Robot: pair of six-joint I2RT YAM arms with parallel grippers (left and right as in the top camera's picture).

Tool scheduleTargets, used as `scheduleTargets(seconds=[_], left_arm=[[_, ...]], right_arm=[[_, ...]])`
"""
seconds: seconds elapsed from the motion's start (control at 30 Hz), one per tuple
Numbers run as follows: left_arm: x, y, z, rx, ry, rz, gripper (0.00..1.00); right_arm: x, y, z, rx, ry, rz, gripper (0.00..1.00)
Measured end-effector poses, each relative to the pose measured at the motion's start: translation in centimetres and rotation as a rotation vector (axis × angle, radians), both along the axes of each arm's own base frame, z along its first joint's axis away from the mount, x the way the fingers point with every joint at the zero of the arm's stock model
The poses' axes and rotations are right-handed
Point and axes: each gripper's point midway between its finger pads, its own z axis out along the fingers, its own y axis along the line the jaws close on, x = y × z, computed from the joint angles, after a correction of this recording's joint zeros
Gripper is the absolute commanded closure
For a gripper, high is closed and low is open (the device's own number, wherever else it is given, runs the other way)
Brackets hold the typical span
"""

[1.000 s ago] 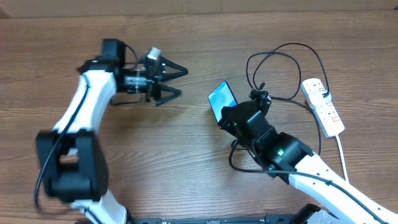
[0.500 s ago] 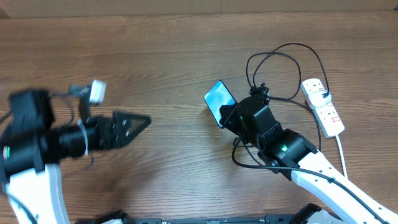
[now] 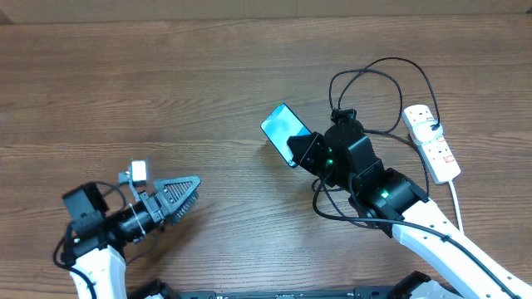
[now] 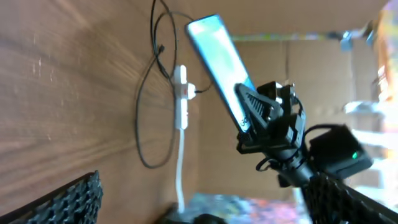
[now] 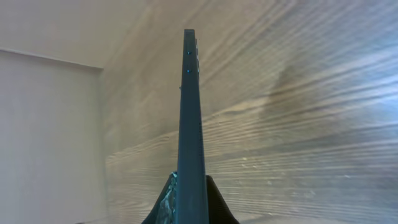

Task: Plug charger to phone and switch on socket
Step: 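Release the left gripper and pull the phone away with the right gripper, then regrasp the phone's side with the left gripper from the right gripper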

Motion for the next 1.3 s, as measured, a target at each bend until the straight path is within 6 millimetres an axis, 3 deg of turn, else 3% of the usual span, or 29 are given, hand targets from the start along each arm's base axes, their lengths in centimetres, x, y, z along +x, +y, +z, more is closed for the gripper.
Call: scheduleTargets(seconds=[0.3, 0.4, 0.57, 0.7, 0.87, 1.1, 1.3], left_arm=[[3.0, 0.3, 0.8, -0.032, 0.046, 0.031, 0.00], [4.4, -1.4, 2.1, -0.012, 0.004, -0.002, 0.00], [6.0, -6.3, 4.6, -0.049, -0.034, -0.078, 0.01], [6.6, -8.5, 2.7, -0.096, 0.126, -0.085, 0.06], [8.1, -9.7, 0.0, -0.141, 0.261, -0.072, 0.18], [9.7, -10.5, 0.6, -0.224, 0.285, -0.041, 0.28], [9.4, -12.6, 1.0, -0.276, 0.364, -0.033, 0.41]], right_arm=[[0.4, 0.4, 0.9, 0.067, 0.003, -0.031, 0.96], [0.4, 0.5, 0.9, 0.089, 0.019, -0.047, 0.96], [0.6, 0.8, 0.7, 0.129, 0.053, -0.075, 0.96], [0.5, 1.5, 0.9, 0.169, 0.069, -0.057, 0.96], [-0.3, 2.7, 1.4, 0.224, 0.099, 0.007, 0.96], [-2.1, 3.7, 0.9, 0.286, 0.225, 0.027, 0.96], [-3.1, 4.7, 0.8, 0.319, 0.278, 0.014, 0.96]])
